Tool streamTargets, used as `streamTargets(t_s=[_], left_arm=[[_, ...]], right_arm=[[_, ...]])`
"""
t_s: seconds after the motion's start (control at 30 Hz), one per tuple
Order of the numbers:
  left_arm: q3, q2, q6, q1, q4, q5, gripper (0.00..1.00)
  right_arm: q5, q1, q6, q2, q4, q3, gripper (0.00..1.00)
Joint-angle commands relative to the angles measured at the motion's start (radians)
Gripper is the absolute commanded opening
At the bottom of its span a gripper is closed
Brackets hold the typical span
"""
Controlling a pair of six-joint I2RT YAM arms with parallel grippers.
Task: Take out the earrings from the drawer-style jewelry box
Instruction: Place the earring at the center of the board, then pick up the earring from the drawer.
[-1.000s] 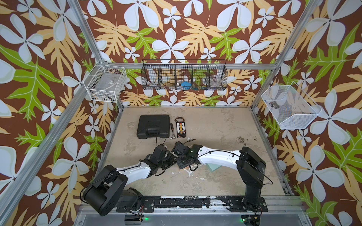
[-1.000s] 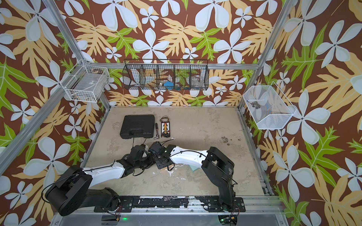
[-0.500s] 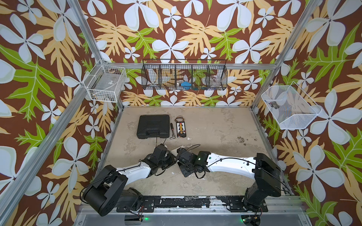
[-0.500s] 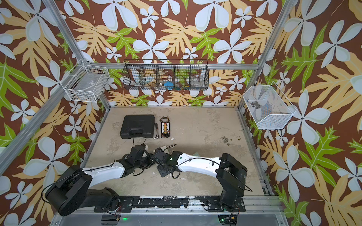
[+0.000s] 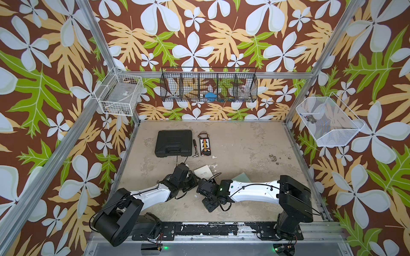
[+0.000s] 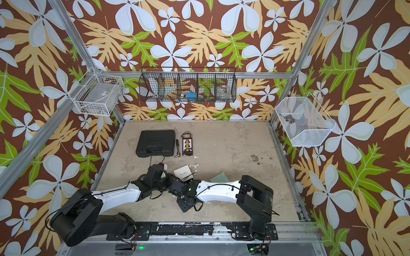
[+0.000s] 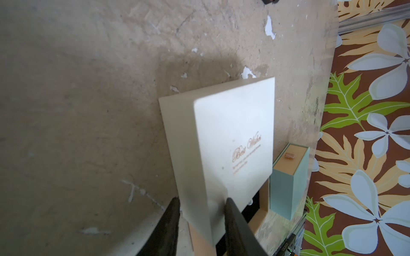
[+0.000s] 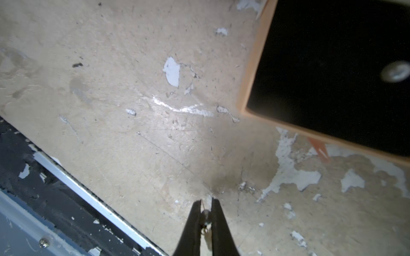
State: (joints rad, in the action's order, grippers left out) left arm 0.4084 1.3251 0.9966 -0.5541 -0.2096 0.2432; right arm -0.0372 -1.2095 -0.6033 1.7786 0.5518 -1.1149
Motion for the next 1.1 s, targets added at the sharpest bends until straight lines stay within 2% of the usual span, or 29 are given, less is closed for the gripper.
streamTargets(t_s=[0.0, 0.27, 0.53, 0.8, 1.07], left_arm=[[0.004, -0.003, -0.012, 0.002, 0.015, 0.001, 0.36], [0.006, 0.002, -0.015, 0.001, 0.018, 0.006, 0.36], [0.010, 0.002, -0.019, 0.002, 0.016, 0.013, 0.36], [0.006, 0.000, -0.019, 0.002, 0.015, 0.013, 0.36], [0.003, -0.005, -0.019, 0.002, 0.015, 0.011, 0.36]], right_arm=[[-0.016, -0.002, -0.009, 0.013, -0.011, -0.006, 0.12], [-0.026, -0.001, -0.004, 0.028, -0.010, -0.014, 0.20], [0.015, -0.001, 0.000, -0.002, 0.015, -0.033, 0.26], [0.144, 0.025, 0.017, -0.092, 0.057, -0.077, 0.27], [0.182, 0.095, 0.020, -0.033, 0.081, -0.155, 0.26]])
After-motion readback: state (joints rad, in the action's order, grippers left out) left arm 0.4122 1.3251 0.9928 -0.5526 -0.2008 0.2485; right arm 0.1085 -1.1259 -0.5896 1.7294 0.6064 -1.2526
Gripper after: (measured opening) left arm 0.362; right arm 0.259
